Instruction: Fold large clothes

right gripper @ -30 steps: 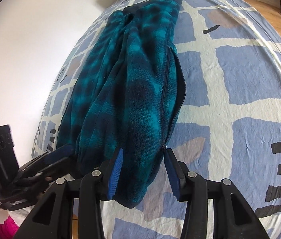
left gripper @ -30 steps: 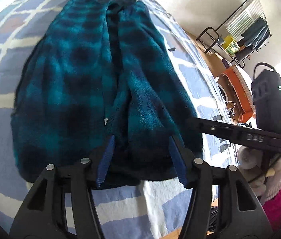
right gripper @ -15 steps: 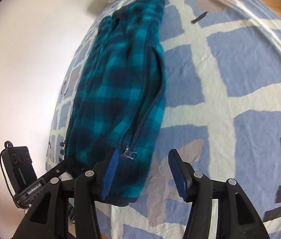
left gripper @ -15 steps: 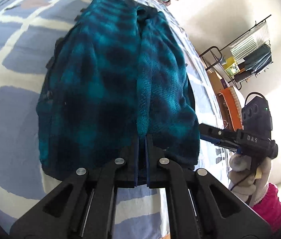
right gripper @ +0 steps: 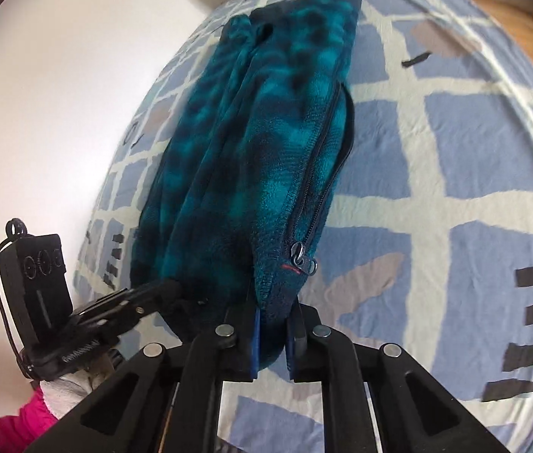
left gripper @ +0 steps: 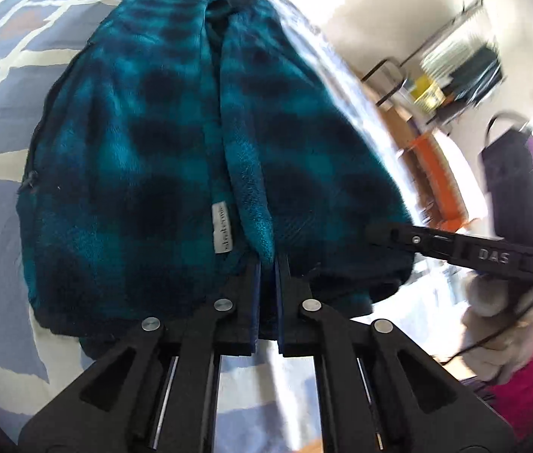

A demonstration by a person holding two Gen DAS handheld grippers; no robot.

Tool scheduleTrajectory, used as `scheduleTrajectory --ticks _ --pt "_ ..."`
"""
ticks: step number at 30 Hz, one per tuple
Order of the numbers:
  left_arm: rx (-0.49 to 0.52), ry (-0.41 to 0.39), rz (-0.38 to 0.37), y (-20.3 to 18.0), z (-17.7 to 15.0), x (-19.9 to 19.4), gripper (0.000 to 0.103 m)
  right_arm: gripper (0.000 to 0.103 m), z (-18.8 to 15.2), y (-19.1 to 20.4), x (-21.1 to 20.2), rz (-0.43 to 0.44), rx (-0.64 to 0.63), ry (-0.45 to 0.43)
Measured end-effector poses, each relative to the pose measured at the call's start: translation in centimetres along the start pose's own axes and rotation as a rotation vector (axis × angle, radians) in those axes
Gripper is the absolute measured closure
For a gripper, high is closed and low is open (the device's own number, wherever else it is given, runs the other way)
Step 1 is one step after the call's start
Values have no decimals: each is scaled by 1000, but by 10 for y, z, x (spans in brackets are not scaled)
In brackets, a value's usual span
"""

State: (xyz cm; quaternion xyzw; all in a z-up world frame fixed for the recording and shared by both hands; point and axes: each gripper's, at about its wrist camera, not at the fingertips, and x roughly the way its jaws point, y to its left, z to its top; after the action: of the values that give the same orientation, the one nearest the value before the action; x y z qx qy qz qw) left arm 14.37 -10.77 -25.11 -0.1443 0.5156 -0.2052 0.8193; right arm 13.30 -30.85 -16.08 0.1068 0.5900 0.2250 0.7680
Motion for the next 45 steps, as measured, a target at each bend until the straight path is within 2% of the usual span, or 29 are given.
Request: scheduleTrajectory --ticks 1,3,5,6,7,9,11,13,16,19,20,21,22,25,29,33,35,37,38,39,40,42,45 --pt "27 -3 21 -1 -1 3 100 95 -2 4 11 -49 -25 21" --pt "48 5 2 -2 -2 -4 97 95 -7 11 28 -149 -99 46" --pt "49 26 -22 1 -2 -19 92 93 -7 13 30 -176 -126 47" --pt "43 21 -35 5 -2 -33 82 87 -7 13 26 -170 -126 46" --pt "37 2 -38 11 -2 -47 61 82 -7 13 20 -182 -128 39" --pt "22 -76 3 29 -2 -78 36 74 -10 18 2 -248 -154 -20" --pt "10 -129 105 51 0 -96 36 70 -15 27 -12 -286 -188 -87" --pt "-65 -106 143 78 4 -95 36 69 -17 42 -16 -257 -214 -138" --pt "-162 -48 112 102 4 -79 36 69 -22 67 -5 -233 -276 -163" --pt "-162 -4 87 106 1 -59 37 73 -24 84 14 -222 -332 -139" --pt "-158 3 72 104 0 -54 41 74 -22 92 24 -225 -331 -131" --pt "-151 17 63 103 -2 -47 69 74 -20 94 29 -217 -324 -127" --pt "-134 42 69 100 -2 -38 84 74 -20 95 32 -210 -317 -122" --pt "-120 28 58 101 4 -42 89 74 -19 92 35 -214 -296 -102" --pt "-140 -11 41 110 2 -60 90 73 -19 88 30 -156 -273 -94" --pt "-128 12 60 106 -1 -43 89 73 -25 84 66 -186 -262 -16" --pt "-133 8 60 107 -2 -46 81 73 -29 92 67 -225 -306 -40" --pt "-149 7 33 110 -1 -51 58 73 -30 91 54 -201 -290 -45" --pt "-155 1 25 111 0 -52 54 73 -31 87 42 -174 -259 -62" --pt "-166 -10 12 113 0 -53 52 68 -33 82 33 -163 -235 -78" --pt "-176 -13 -2 114 0 -53 52 54 -36 75 23 -168 -208 -105" --pt "-200 16 -25 118 -1 -45 52 37 -44 55 4 -202 -143 -172" --pt "-176 15 -23 116 -4 -43 52 35 -54 24 3 -207 -44 -157"
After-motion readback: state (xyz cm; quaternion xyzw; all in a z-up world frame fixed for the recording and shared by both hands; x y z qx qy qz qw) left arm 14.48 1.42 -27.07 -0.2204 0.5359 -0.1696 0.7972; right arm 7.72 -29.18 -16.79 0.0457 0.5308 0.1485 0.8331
